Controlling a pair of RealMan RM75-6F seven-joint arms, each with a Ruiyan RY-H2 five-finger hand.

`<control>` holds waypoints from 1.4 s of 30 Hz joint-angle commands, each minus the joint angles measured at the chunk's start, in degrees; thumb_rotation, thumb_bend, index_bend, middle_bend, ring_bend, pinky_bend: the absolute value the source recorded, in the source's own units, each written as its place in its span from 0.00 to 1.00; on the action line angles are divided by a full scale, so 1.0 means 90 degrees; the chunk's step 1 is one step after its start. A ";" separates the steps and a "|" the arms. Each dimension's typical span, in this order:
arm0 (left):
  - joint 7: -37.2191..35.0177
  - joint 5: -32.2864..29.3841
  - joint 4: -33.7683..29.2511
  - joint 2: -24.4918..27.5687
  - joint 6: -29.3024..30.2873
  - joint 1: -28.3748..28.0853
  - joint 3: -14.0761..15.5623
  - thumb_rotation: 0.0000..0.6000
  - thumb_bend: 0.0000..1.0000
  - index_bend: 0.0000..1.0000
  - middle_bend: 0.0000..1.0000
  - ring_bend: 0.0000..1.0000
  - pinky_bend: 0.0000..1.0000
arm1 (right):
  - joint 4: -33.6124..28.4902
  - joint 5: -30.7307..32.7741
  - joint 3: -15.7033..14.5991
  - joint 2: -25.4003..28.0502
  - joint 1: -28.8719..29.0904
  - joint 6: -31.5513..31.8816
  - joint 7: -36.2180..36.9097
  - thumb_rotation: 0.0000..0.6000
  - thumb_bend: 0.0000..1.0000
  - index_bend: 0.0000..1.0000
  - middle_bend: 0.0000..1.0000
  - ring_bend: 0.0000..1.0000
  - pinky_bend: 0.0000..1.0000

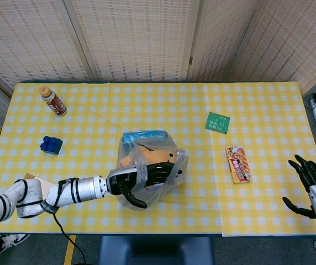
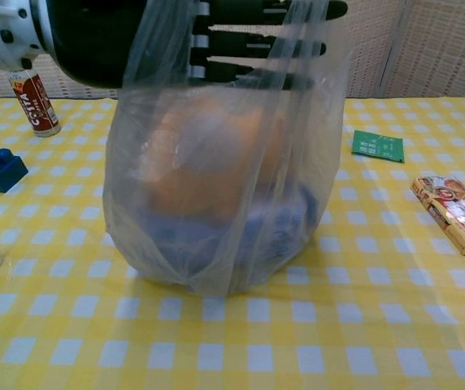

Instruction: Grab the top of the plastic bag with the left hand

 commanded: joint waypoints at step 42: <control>0.1666 -0.3217 -0.1373 0.0528 -0.1673 -0.0434 -0.1058 1.00 0.58 0.64 0.84 0.79 0.92 | 0.0129 0.0098 0.0035 0.0091 0.0027 -0.0101 0.0362 1.00 0.29 0.00 0.00 0.01 0.00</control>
